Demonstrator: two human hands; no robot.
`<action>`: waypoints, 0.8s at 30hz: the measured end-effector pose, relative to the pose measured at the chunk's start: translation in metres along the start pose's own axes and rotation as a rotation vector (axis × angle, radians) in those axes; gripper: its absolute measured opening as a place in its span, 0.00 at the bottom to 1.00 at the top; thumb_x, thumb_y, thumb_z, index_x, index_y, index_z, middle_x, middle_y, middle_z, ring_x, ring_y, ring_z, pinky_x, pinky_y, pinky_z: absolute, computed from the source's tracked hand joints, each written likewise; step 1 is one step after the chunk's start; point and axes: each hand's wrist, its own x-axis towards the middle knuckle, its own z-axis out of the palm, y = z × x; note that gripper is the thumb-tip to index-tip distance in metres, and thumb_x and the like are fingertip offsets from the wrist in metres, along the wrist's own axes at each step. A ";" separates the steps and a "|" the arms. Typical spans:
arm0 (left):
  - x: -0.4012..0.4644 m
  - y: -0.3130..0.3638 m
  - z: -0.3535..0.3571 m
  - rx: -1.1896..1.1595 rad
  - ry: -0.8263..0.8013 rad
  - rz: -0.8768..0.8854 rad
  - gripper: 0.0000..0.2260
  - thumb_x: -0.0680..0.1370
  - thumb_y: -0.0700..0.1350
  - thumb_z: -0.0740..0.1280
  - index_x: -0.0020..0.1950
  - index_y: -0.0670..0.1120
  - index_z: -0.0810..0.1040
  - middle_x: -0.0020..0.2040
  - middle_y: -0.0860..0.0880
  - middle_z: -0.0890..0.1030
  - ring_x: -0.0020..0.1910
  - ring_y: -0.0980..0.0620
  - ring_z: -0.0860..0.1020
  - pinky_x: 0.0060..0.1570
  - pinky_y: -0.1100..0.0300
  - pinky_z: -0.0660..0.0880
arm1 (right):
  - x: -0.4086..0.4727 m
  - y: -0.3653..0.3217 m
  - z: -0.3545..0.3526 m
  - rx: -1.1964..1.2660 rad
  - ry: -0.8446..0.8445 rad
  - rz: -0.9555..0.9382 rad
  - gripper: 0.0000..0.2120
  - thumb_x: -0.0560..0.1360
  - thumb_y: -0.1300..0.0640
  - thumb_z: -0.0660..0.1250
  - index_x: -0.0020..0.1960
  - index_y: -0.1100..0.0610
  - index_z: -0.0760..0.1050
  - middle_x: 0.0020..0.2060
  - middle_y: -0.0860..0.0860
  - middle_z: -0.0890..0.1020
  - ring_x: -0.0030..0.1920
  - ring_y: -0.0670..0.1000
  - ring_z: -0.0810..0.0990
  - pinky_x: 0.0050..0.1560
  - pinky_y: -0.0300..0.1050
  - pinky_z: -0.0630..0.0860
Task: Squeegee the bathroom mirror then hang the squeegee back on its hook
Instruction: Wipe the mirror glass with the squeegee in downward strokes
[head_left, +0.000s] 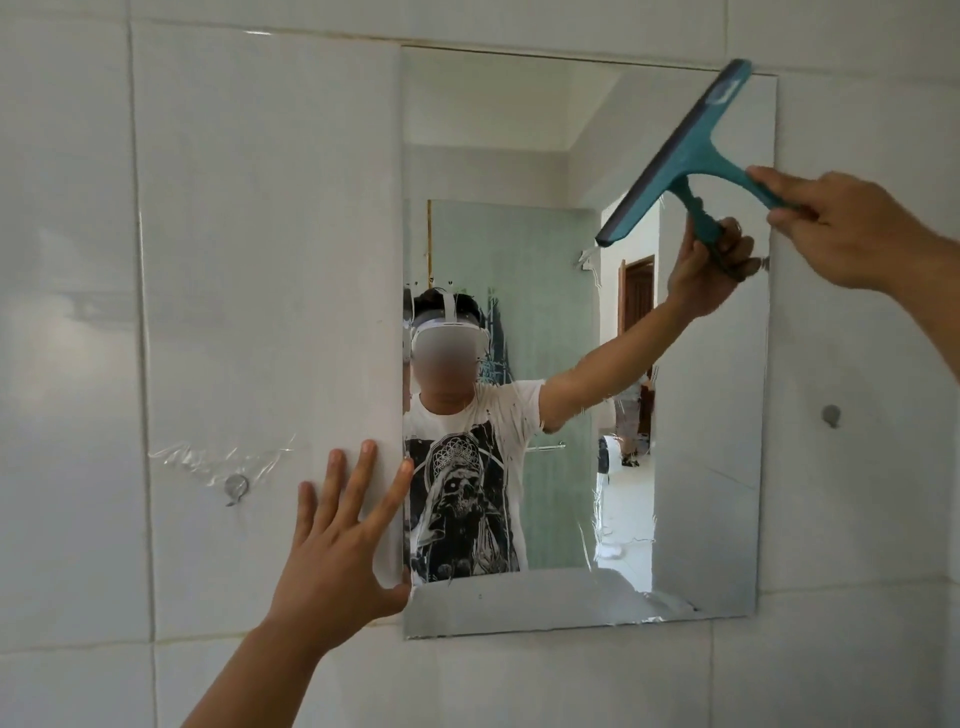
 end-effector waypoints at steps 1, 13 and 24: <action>0.000 0.000 0.000 0.006 -0.004 -0.002 0.54 0.65 0.63 0.74 0.81 0.58 0.43 0.82 0.47 0.37 0.79 0.40 0.35 0.74 0.34 0.45 | -0.009 0.000 0.004 0.019 -0.006 0.025 0.23 0.82 0.52 0.55 0.76 0.41 0.58 0.50 0.63 0.74 0.51 0.67 0.74 0.54 0.57 0.70; -0.001 0.001 -0.003 0.019 -0.037 -0.003 0.55 0.65 0.64 0.75 0.81 0.58 0.41 0.82 0.46 0.36 0.78 0.40 0.33 0.74 0.34 0.43 | -0.074 -0.063 0.057 0.281 0.092 0.326 0.24 0.83 0.49 0.53 0.77 0.42 0.53 0.60 0.60 0.78 0.50 0.58 0.79 0.55 0.52 0.76; -0.001 0.003 -0.001 -0.020 -0.028 0.008 0.56 0.64 0.62 0.75 0.81 0.57 0.42 0.82 0.46 0.38 0.79 0.40 0.34 0.74 0.33 0.44 | -0.087 -0.120 0.086 0.429 0.152 0.525 0.25 0.83 0.47 0.49 0.78 0.43 0.47 0.36 0.52 0.77 0.33 0.49 0.76 0.32 0.43 0.73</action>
